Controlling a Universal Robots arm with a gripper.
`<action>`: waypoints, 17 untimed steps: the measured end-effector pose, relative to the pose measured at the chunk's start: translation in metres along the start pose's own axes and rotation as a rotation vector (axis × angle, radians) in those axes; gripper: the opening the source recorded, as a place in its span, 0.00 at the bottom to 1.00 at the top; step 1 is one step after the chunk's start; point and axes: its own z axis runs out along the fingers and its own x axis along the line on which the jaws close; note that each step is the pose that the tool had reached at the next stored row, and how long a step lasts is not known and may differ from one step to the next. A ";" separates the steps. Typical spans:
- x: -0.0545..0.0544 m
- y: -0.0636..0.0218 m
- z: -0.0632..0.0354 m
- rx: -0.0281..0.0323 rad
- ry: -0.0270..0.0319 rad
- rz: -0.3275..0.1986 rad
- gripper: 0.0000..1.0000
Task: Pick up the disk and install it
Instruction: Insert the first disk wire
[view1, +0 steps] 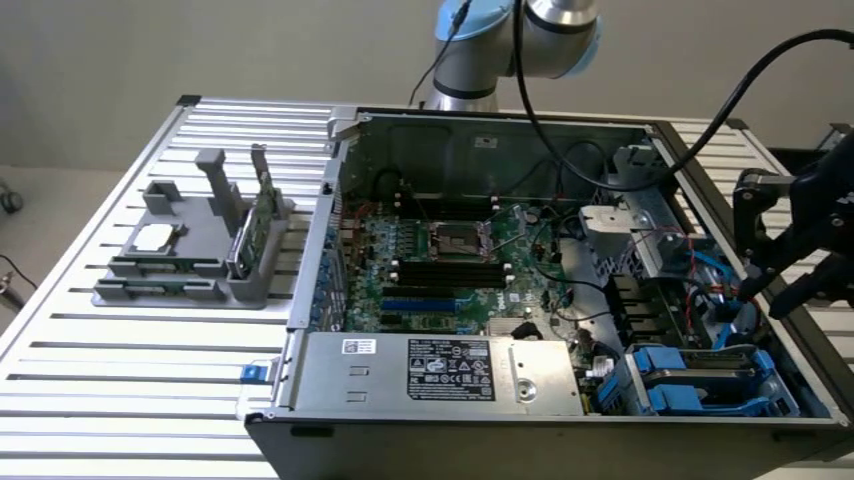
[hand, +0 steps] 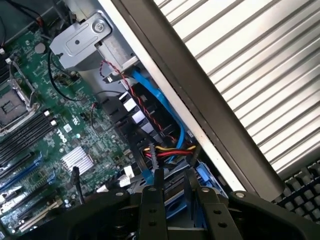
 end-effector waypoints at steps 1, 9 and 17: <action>0.000 -0.0001 0.0018 -0.0003 -0.0008 0.011 0.31; -0.002 -0.0001 0.0163 -0.0019 -0.0052 0.073 0.31; -0.004 0.0004 0.0308 -0.0034 -0.0085 0.121 0.31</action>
